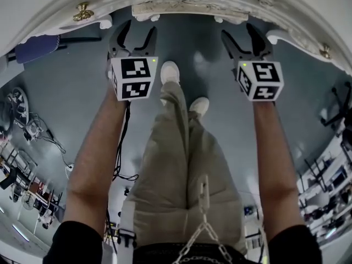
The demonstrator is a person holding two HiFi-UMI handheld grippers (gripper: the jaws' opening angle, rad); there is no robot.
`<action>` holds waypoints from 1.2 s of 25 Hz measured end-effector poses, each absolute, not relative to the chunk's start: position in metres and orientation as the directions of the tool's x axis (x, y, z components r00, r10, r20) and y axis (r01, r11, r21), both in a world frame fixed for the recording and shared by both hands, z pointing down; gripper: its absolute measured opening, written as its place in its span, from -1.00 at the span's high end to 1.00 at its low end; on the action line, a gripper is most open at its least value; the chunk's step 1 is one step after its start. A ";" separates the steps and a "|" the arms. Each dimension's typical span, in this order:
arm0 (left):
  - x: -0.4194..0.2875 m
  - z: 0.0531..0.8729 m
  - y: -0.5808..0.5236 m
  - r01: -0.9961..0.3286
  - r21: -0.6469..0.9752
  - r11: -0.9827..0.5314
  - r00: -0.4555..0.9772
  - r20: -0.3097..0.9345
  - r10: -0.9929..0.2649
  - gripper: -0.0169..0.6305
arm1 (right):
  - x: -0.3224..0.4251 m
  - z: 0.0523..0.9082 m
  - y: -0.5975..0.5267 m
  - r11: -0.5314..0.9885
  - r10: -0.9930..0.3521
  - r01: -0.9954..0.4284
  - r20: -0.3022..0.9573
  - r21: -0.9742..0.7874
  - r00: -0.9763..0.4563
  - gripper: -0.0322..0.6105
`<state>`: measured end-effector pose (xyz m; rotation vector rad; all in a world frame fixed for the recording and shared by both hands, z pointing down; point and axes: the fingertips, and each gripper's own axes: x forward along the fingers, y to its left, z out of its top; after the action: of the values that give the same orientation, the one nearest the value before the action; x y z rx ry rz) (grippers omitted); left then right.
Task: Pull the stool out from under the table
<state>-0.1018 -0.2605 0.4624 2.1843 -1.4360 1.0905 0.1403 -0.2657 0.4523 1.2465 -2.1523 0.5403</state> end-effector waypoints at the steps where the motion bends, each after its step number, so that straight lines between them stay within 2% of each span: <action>1: -0.104 0.471 -0.266 -0.882 -0.145 -0.448 0.203 0.741 -0.640 0.20 | 0.143 0.460 -0.271 0.482 -0.634 -0.875 0.673 -0.041 -0.381 0.03; 13: -0.103 0.523 -0.312 -0.819 -0.222 -0.529 0.154 0.803 -0.576 0.13 | 0.177 0.535 -0.312 0.499 -0.596 -0.852 0.777 0.159 -0.204 -0.08; 19: -0.104 0.526 -0.318 -0.807 -0.238 -0.541 0.156 0.797 -0.584 0.12 | 0.161 0.538 -0.321 0.546 -0.537 -0.826 0.815 0.140 -0.217 -0.15; 30: -0.103 0.523 -0.314 -0.809 -0.240 -0.536 0.147 0.800 -0.581 0.16 | 0.164 0.535 -0.312 0.507 -0.535 -0.848 0.827 0.153 -0.171 -0.13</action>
<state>-0.1025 -0.3139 0.5231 2.1775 -1.3561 1.3354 0.1643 -0.3123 0.5348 1.1502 -1.8450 0.4349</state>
